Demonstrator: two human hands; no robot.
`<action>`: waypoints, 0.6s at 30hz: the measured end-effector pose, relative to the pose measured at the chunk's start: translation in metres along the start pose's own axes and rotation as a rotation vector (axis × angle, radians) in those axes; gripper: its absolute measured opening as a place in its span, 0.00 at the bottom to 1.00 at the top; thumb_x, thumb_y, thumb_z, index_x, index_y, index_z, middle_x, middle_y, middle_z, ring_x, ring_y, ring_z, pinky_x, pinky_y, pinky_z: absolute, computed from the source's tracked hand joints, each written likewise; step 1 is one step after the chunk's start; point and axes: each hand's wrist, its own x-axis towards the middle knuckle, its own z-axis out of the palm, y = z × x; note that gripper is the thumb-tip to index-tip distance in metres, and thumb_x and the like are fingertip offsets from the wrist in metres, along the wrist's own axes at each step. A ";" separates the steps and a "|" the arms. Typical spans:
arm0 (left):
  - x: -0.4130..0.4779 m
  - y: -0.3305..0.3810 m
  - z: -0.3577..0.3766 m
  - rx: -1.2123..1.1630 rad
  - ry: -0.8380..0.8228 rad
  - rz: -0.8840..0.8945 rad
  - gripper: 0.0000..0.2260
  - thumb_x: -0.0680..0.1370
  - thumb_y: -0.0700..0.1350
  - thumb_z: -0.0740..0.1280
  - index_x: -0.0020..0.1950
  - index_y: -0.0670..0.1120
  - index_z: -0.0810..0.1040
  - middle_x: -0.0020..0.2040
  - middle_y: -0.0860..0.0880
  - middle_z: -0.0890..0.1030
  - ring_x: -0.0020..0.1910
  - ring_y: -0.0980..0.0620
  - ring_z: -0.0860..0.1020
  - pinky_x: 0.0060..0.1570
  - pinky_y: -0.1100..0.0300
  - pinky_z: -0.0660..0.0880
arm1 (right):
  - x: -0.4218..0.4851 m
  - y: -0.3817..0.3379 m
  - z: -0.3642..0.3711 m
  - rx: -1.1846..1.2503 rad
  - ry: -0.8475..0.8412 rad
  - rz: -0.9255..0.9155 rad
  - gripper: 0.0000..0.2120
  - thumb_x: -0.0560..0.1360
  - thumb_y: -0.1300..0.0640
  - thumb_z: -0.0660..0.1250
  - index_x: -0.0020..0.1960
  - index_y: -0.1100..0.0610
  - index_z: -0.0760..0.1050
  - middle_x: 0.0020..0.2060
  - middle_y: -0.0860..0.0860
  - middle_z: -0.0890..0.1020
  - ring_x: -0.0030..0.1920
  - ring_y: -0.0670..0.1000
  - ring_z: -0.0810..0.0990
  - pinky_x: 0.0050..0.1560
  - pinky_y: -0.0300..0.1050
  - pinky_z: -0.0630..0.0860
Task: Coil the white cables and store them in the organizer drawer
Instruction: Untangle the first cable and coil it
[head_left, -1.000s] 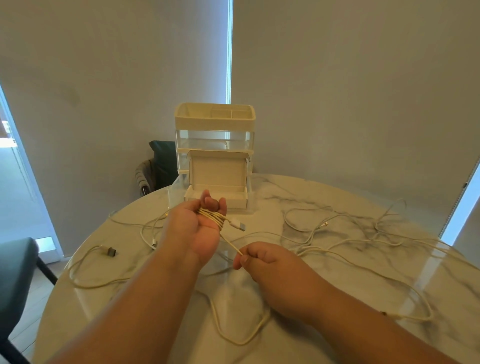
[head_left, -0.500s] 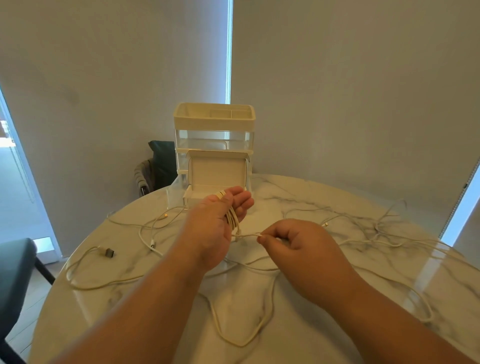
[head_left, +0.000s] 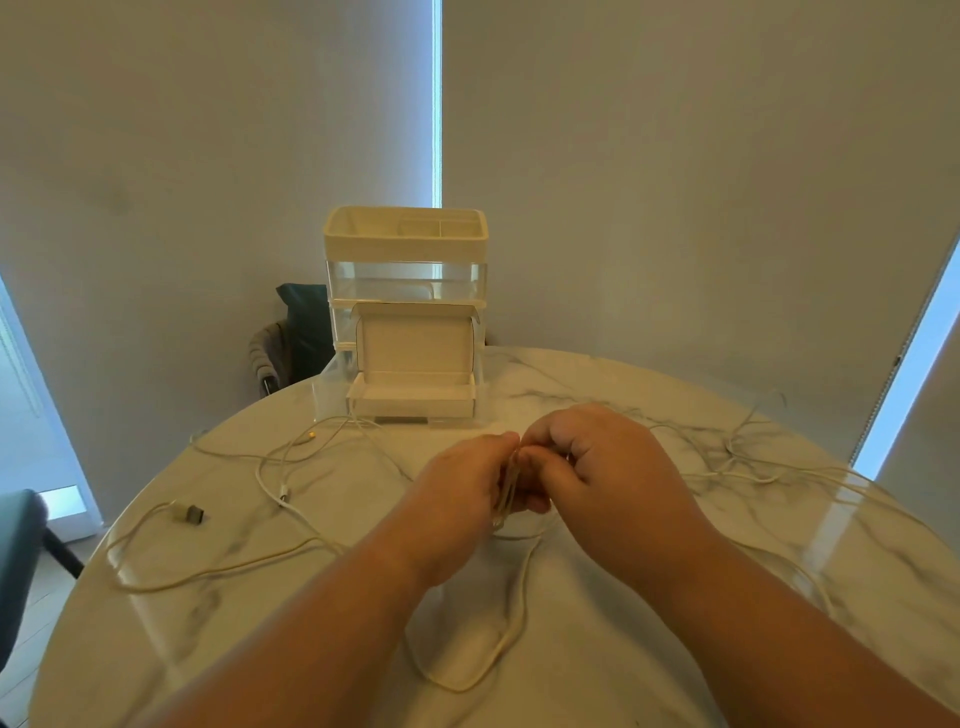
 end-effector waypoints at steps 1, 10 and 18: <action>-0.002 0.000 0.001 -0.029 -0.030 0.000 0.15 0.75 0.50 0.64 0.52 0.40 0.80 0.48 0.36 0.80 0.49 0.45 0.81 0.56 0.53 0.79 | 0.000 0.000 -0.001 -0.015 0.003 -0.010 0.08 0.76 0.53 0.65 0.40 0.47 0.79 0.35 0.40 0.79 0.42 0.40 0.75 0.43 0.41 0.73; 0.000 0.004 0.005 -0.029 -0.109 -0.130 0.12 0.81 0.34 0.55 0.50 0.34 0.78 0.40 0.46 0.81 0.41 0.53 0.79 0.44 0.64 0.75 | 0.003 0.003 -0.009 0.011 -0.003 -0.039 0.08 0.75 0.58 0.67 0.38 0.52 0.81 0.31 0.48 0.80 0.43 0.44 0.76 0.41 0.39 0.71; -0.003 0.014 0.003 -0.104 -0.206 -0.193 0.14 0.83 0.35 0.53 0.51 0.38 0.79 0.43 0.44 0.83 0.42 0.50 0.80 0.47 0.59 0.77 | 0.004 0.011 -0.011 0.064 0.003 -0.038 0.05 0.74 0.56 0.69 0.41 0.50 0.82 0.35 0.43 0.81 0.43 0.42 0.77 0.42 0.39 0.73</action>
